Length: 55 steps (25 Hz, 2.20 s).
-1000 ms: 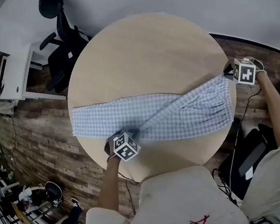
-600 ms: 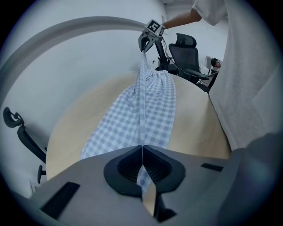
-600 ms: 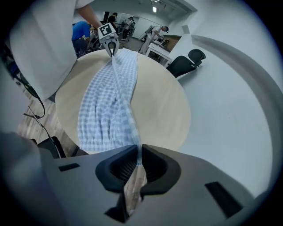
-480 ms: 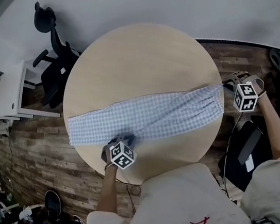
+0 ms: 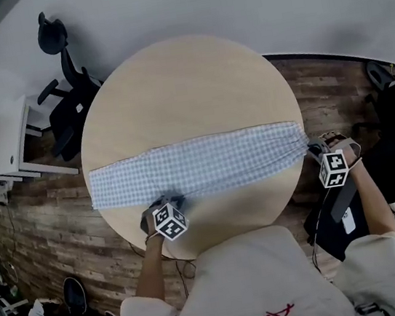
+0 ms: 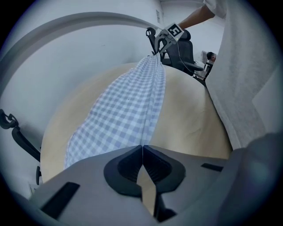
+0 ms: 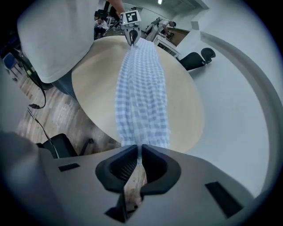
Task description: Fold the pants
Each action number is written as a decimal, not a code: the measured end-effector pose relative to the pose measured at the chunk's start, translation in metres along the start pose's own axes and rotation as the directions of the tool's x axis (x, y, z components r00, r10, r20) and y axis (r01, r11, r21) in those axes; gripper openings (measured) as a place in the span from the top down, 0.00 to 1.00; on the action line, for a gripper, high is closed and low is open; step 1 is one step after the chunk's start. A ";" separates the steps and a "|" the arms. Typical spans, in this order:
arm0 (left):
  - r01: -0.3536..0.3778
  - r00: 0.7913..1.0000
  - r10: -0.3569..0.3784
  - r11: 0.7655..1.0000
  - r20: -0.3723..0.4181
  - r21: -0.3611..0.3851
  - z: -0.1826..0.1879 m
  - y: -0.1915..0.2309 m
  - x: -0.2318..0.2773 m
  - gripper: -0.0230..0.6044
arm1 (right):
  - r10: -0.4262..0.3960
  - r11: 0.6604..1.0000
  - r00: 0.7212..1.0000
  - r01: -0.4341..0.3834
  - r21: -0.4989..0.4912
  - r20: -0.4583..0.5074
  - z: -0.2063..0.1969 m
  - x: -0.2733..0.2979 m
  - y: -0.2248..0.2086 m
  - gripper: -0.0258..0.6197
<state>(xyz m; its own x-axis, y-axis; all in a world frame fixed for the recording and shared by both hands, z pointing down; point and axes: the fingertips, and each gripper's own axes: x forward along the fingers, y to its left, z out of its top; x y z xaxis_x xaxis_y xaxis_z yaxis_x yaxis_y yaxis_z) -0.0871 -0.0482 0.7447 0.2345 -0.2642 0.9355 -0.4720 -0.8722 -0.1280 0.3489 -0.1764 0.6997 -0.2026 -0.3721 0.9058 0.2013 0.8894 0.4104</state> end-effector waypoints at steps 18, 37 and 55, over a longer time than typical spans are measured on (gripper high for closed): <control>0.011 1.000 -0.011 1.000 -0.027 -0.023 -0.004 -0.027 0.013 0.90 | 0.152 0.988 0.988 -0.151 0.045 -0.029 -0.009 0.034 0.077 0.84; -0.052 0.975 0.078 0.990 0.208 -0.130 -0.015 -0.042 -0.024 0.68 | -0.181 0.729 0.975 0.045 0.683 0.129 0.046 -0.034 0.030 0.68; 0.206 0.672 0.317 0.788 0.669 -0.580 -0.029 -0.049 -0.134 0.90 | -0.646 0.061 0.753 -0.113 0.992 0.125 0.238 -0.110 0.068 0.91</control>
<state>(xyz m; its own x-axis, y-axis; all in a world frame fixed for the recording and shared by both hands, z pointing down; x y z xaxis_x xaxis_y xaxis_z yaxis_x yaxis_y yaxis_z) -0.1196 0.0423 0.6348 0.5766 -0.7295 0.3680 -0.8168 -0.5027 0.2832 0.1570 -0.0121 0.6034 -0.4028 -0.8214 0.4039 -0.9153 0.3595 -0.1818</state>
